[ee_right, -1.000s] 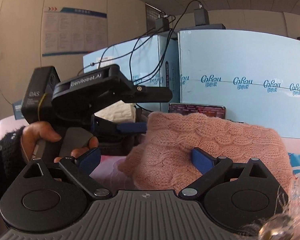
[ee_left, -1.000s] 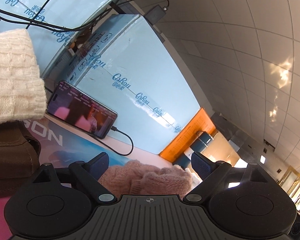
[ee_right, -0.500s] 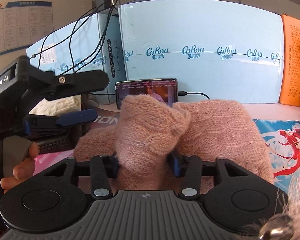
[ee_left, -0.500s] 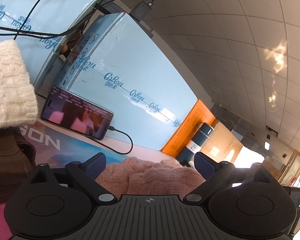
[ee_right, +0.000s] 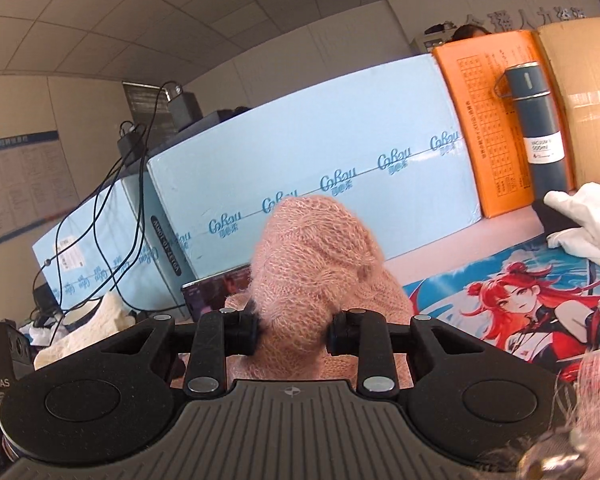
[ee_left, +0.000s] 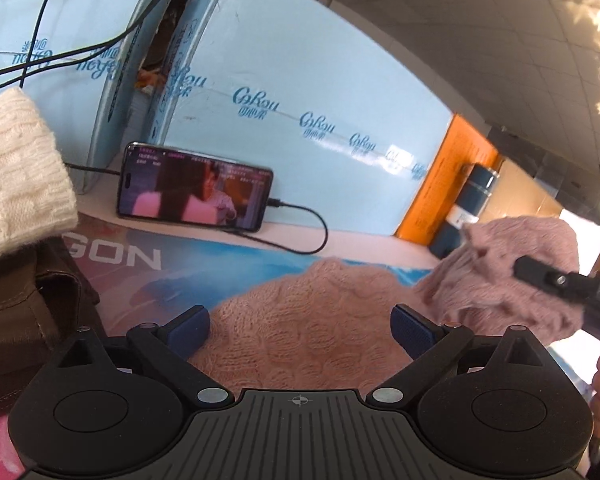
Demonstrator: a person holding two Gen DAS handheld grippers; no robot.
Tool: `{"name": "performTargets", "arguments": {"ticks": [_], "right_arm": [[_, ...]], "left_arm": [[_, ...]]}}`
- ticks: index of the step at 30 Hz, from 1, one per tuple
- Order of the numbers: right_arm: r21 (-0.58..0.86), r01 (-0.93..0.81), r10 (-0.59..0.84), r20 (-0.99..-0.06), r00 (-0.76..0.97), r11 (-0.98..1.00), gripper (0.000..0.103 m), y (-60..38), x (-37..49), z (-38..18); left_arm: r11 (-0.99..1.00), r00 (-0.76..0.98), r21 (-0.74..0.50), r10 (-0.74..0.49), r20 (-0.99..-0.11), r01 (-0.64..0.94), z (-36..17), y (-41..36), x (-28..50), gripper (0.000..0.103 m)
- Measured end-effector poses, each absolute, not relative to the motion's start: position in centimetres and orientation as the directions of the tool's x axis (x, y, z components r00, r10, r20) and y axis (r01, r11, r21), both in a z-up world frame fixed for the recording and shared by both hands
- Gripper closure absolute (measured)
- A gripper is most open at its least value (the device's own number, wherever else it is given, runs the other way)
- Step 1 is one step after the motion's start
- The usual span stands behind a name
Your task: Fold clothes
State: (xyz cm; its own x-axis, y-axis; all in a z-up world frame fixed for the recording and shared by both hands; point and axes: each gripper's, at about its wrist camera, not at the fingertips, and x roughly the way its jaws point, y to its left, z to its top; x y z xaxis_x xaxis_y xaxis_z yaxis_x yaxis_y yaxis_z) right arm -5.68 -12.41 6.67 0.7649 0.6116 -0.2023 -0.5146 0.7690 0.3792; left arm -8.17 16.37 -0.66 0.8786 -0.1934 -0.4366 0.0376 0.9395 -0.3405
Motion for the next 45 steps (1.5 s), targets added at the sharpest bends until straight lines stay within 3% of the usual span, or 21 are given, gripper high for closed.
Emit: {"name": "performTargets", "arguments": {"ticks": [3,6,8,10,13,18,23,25,27,29,31,33,36,39,42,45], "right_arm": [[0.386,-0.492,0.583,-0.166,0.795,0.780,0.077,-14.1,-5.6,7.1],[0.396,-0.472,0.561,-0.143,0.816,0.788,0.077,-15.7,-5.3,7.4],[0.399,-0.453,0.540,-0.136,0.831,0.797,0.077,-16.6,-5.0,7.5],[0.404,-0.422,0.510,-0.138,0.849,0.811,0.077,-17.8,-4.6,7.5],[0.407,-0.380,0.471,-0.148,0.870,0.831,0.077,-19.4,-4.0,7.3],[0.397,-0.288,0.392,-0.211,0.895,0.872,0.077,-21.5,-3.1,6.0],[0.386,-0.178,0.324,-0.356,0.876,0.905,0.077,-22.6,-1.1,3.0],[0.358,-0.110,0.260,-0.402,0.878,0.927,0.070,-22.7,-0.7,2.2],[0.319,-0.015,0.153,-0.414,0.898,0.948,0.050,-23.1,-0.7,2.0],[0.320,0.034,0.098,-0.388,0.916,0.947,0.044,-23.8,-1.1,2.3],[0.360,0.008,0.130,-0.356,0.926,0.933,0.038,-24.3,-1.6,2.6],[0.390,-0.076,0.208,-0.311,0.927,0.918,0.021,-24.0,-2.3,3.1],[0.343,-0.247,0.356,-0.303,0.884,0.906,0.006,-21.6,-2.4,3.6],[0.259,-0.339,0.418,-0.383,0.824,0.905,0.004,-18.2,-1.6,2.9],[0.228,-0.333,0.403,-0.471,0.784,0.915,0.004,-16.4,-0.4,1.5],[0.225,-0.300,0.374,-0.502,0.779,0.927,0.004,-16.1,0.3,0.9]], "left_arm": [[0.961,0.837,-0.276,-0.157,-0.524,0.008,-1.3,15.6,-7.0,0.004],[0.970,0.830,-0.243,-0.128,-0.543,-0.009,-1.5,15.2,-6.7,0.007],[0.972,0.832,-0.233,-0.099,-0.545,-0.037,-1.6,15.3,-6.6,0.022],[0.968,0.836,-0.248,-0.098,-0.540,-0.046,-1.6,15.6,-6.4,0.062],[0.961,0.842,-0.276,-0.136,-0.522,-0.016,-1.5,15.7,-6.5,0.077],[0.965,0.874,-0.258,-0.082,-0.480,-0.051,-0.6,17.0,-8.0,0.077],[0.960,0.856,-0.267,-0.070,-0.512,-0.081,-1.3,17.9,-7.6,0.073],[0.958,0.857,-0.274,-0.074,-0.510,-0.081,-1.3,17.9,-7.6,0.073],[0.954,0.856,-0.287,-0.081,-0.511,-0.081,-1.5,18.1,-7.6,0.073],[0.953,0.854,-0.291,-0.083,-0.514,-0.083,-1.6,18.2,-7.6,0.072],[0.952,0.851,-0.293,-0.083,-0.519,-0.086,-1.7,18.2,-7.5,0.070],[0.949,0.848,-0.303,-0.088,-0.523,-0.089,-1.8,18.3,-7.3,0.068],[0.943,0.844,-0.320,-0.095,-0.527,-0.094,-2.0,18.7,-7.1,0.067],[0.944,0.844,-0.314,-0.090,-0.529,-0.096,-2.0,18.9,-7.0,0.067],[0.941,0.846,-0.320,-0.082,-0.527,-0.108,-2.0,19.5,-6.8,0.067],[0.939,0.847,-0.318,-0.063,-0.527,-0.128,-2.0,19.9,-6.7,0.067]]}}
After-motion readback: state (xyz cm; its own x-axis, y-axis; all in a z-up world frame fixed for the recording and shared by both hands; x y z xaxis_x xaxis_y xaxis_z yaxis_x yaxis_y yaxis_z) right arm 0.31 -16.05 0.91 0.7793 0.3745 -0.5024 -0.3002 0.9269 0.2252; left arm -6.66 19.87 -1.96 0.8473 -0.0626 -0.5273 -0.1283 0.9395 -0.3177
